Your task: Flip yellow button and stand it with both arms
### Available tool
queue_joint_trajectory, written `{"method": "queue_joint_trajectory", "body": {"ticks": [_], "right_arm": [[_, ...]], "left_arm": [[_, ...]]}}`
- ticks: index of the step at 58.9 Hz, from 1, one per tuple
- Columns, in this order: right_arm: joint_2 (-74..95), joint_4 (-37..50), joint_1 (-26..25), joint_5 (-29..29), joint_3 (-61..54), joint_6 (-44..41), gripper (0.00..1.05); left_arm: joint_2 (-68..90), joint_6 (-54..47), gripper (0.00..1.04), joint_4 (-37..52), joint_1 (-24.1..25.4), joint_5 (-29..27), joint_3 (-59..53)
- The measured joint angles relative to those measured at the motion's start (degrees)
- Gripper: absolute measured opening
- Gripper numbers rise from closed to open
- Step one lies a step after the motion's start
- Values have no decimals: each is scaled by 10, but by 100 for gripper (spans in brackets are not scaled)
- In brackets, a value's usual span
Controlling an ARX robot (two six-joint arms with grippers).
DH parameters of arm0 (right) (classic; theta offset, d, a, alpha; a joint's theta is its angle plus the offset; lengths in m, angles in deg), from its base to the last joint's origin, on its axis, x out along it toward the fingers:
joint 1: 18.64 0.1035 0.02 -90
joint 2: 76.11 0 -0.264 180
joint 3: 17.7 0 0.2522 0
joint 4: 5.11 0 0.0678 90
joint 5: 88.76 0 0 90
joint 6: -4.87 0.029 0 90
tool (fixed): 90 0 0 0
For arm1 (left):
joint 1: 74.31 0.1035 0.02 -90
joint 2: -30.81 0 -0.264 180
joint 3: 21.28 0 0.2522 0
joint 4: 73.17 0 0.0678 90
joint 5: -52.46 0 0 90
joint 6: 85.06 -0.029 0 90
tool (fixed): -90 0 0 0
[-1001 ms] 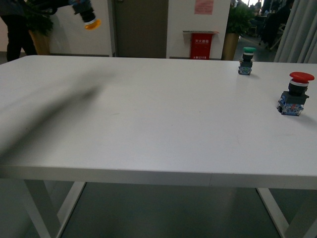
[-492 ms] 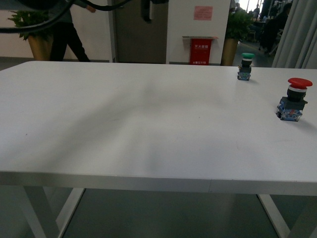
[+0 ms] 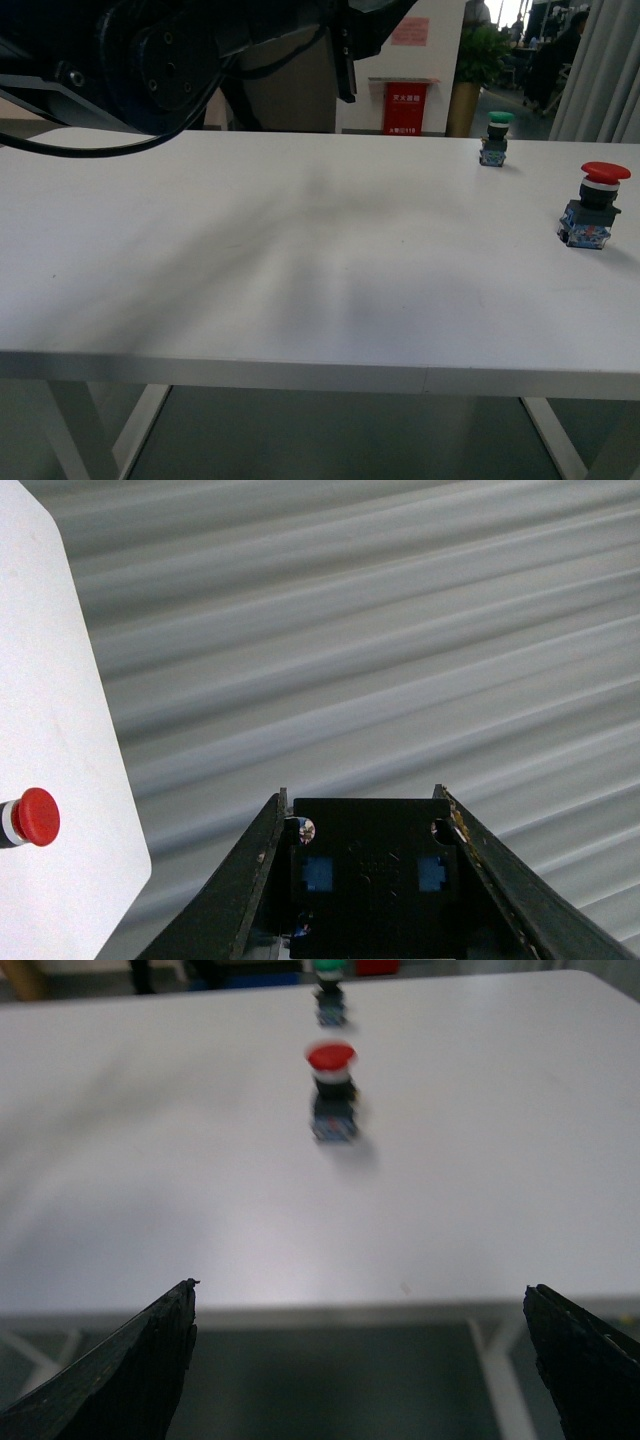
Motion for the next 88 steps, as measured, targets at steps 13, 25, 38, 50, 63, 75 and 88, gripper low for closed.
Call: {"method": "queue_joint_trajectory", "body": {"ticks": [13,25,38,50,63,75,88], "right_arm": [[264,23,-115,-298,318,357,98],[428,91,-81,-354,414,586,98],[512,192,-25,-302,412,694,98],[558,205,17,-278,416,716,98],[583,227,27,-262,449,730,98],[585,235,29,-287,463,739,98],[600,224,37,-309,470,735,98]], "left_arm": [[34,10,36,0,-4,-17,57],[57,20,36,-4,-20,-27,104],[34,21,36,14,-31,-47,57],[14,21,36,23,-42,-51,31],[14,21,36,26,-43,-53,16],[14,20,36,26,-44,-54,16],[14,16,36,20,-45,-55,15]]}}
